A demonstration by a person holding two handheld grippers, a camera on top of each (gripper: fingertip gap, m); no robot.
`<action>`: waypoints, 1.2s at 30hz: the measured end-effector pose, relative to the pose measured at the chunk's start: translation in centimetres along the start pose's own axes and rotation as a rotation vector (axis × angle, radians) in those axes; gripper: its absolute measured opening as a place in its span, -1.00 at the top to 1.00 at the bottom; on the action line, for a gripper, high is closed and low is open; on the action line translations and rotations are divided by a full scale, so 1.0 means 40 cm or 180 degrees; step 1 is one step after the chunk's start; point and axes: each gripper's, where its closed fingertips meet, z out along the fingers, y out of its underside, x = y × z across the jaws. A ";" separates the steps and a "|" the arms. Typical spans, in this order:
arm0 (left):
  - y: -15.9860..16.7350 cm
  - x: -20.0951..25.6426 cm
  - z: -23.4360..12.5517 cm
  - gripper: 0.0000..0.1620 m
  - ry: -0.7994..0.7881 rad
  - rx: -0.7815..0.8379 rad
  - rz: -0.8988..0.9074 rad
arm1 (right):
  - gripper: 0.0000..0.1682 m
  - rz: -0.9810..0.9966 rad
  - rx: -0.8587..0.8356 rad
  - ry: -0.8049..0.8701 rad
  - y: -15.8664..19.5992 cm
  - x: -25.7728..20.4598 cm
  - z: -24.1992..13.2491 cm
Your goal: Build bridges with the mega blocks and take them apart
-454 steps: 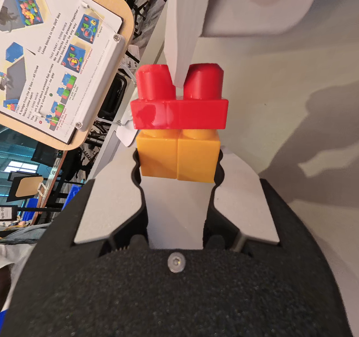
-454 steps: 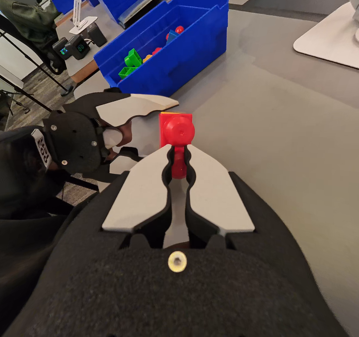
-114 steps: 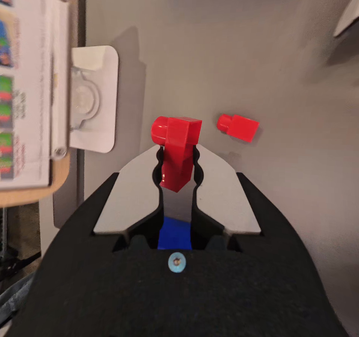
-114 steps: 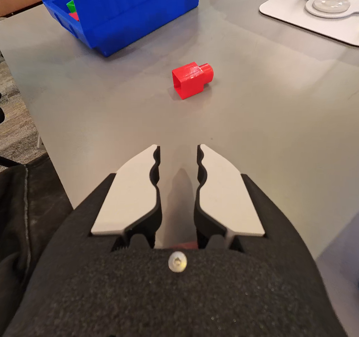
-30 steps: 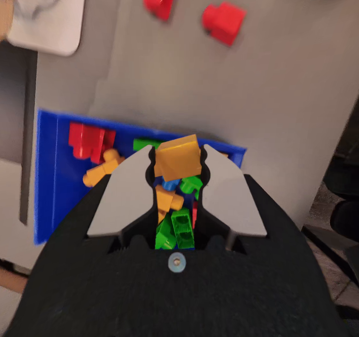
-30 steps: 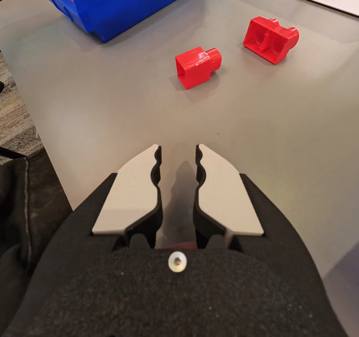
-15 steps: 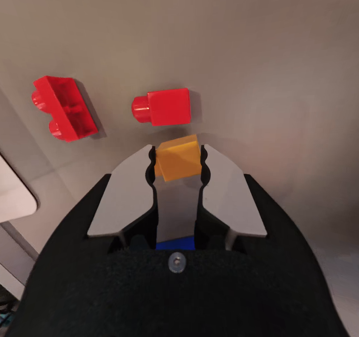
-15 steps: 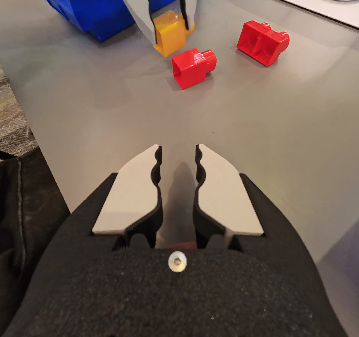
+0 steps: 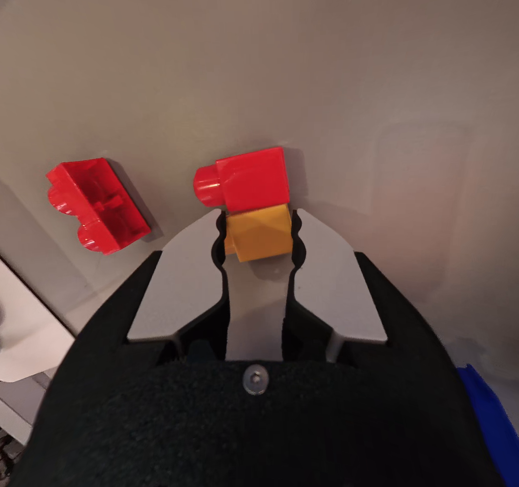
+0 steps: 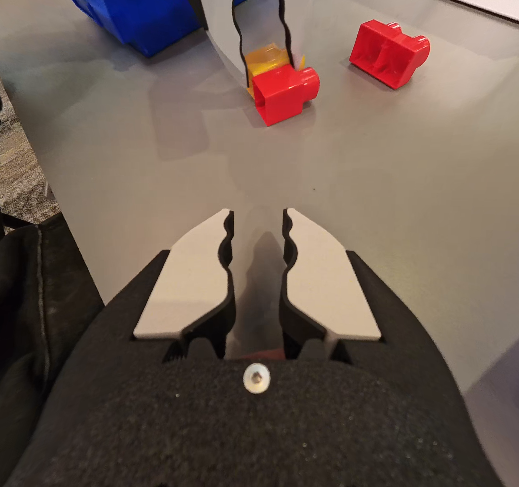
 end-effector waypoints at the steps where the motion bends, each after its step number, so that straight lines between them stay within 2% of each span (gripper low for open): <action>1: -0.002 -0.004 0.000 0.45 -0.0024 0.0019 0.0025 | 0.61 0.0007 0.0005 0.0002 0.000 0.001 0.000; 7: -0.020 -0.002 -0.053 0.31 -0.0240 0.0060 -0.0017 | 0.61 0.0033 0.0014 -0.0026 -0.001 0.001 -0.003; 11: -0.041 0.031 -0.128 0.16 -0.0543 0.0232 -0.0390 | 0.61 0.0067 0.0036 -0.0086 -0.003 -0.003 -0.005; 13: -0.041 0.013 -0.152 0.11 -0.1066 0.0248 -0.0881 | 0.61 0.0095 0.0050 -0.0134 -0.004 -0.007 -0.007; 16: -0.075 0.006 -0.160 -0.08 -0.1705 0.0851 -0.2167 | 0.61 0.0103 0.0068 -0.0161 -0.007 -0.007 -0.011; 19: -0.061 0.035 -0.117 -0.16 -0.2240 0.1132 -0.3271 | 0.61 0.0131 0.0103 -0.0179 -0.013 -0.004 -0.017; 23: -0.028 0.047 -0.059 -0.17 -0.2753 0.1228 -0.4205 | 0.61 0.0173 0.0141 -0.0217 -0.018 -0.003 -0.024; 27: 0.007 0.020 -0.032 -0.32 -0.2815 0.1096 -0.4667 | 0.61 0.0194 0.0176 -0.0230 -0.024 -0.001 -0.035; 30: -0.017 0.000 0.007 -0.45 -0.2329 0.1240 -0.4902 | 0.61 0.0199 0.0217 -0.0234 -0.033 -0.002 -0.043; 31: -0.025 -0.005 0.012 -0.45 -0.2251 0.1277 -0.4936 | 0.61 0.0197 0.0231 -0.0236 -0.036 -0.002 -0.046; 36: -0.004 -0.027 0.018 -0.39 -0.2493 0.0969 -0.4819 | 0.61 0.0214 0.0241 -0.0260 -0.038 -0.002 -0.050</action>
